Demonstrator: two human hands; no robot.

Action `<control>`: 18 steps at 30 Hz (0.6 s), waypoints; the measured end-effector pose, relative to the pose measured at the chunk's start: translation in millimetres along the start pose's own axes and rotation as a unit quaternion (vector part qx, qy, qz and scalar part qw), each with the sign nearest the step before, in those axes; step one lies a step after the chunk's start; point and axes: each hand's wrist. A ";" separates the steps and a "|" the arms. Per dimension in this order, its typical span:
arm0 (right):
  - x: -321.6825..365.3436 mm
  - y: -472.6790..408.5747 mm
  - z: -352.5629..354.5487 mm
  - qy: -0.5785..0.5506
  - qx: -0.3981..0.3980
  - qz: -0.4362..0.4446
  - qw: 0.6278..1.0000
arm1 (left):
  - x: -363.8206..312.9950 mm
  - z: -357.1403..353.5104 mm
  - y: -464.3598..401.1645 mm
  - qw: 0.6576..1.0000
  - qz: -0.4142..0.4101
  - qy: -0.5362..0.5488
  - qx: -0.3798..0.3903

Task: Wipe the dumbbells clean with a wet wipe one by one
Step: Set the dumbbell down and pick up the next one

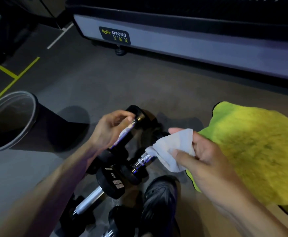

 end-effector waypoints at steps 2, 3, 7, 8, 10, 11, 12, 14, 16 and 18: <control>0.6 4.9 1.0 0.024 0.013 0.011 1.000 | -43.4 -8.0 37.8 0.988 -0.014 0.078 0.136; 1.3 8.2 2.0 0.041 0.018 0.018 0.999 | -59.3 -11.9 53.4 0.975 -0.016 0.096 0.198; 1.2 22.9 2.3 0.136 0.018 0.062 0.989 | -74.3 -23.0 78.6 0.957 -0.038 0.055 0.282; -0.6 26.6 1.6 0.164 0.006 0.074 0.984 | -71.8 -25.8 80.2 0.959 -0.044 0.034 0.276; -2.7 34.3 0.1 0.186 -0.024 0.092 0.978 | -69.2 -30.3 85.6 0.967 -0.041 0.037 0.247; -3.2 38.6 -0.6 0.170 -0.041 0.091 0.980 | -68.0 -31.9 88.2 0.971 -0.040 0.043 0.232; -2.8 42.7 -1.6 0.133 -0.056 0.078 0.986 | -67.5 -33.0 90.5 0.975 -0.041 0.050 0.214; -2.1 49.2 -5.1 0.028 -0.060 0.019 0.998 | -66.9 -33.9 95.1 0.981 -0.047 0.066 0.174; -4.0 54.8 -11.9 -0.062 -0.051 -0.015 0.997 | -66.7 -34.8 99.1 0.984 -0.043 0.091 0.146; -6.5 57.7 -19.7 -0.053 -0.073 0.022 0.996 | -66.7 -37.4 104.3 0.985 -0.040 0.104 0.130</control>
Point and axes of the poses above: each hand's wrist, its own y-axis away from the middle knuckle, its own z-axis out of the back of the hand, x = y × z, and after that the axes turned 2 degrees about -x, right-handed
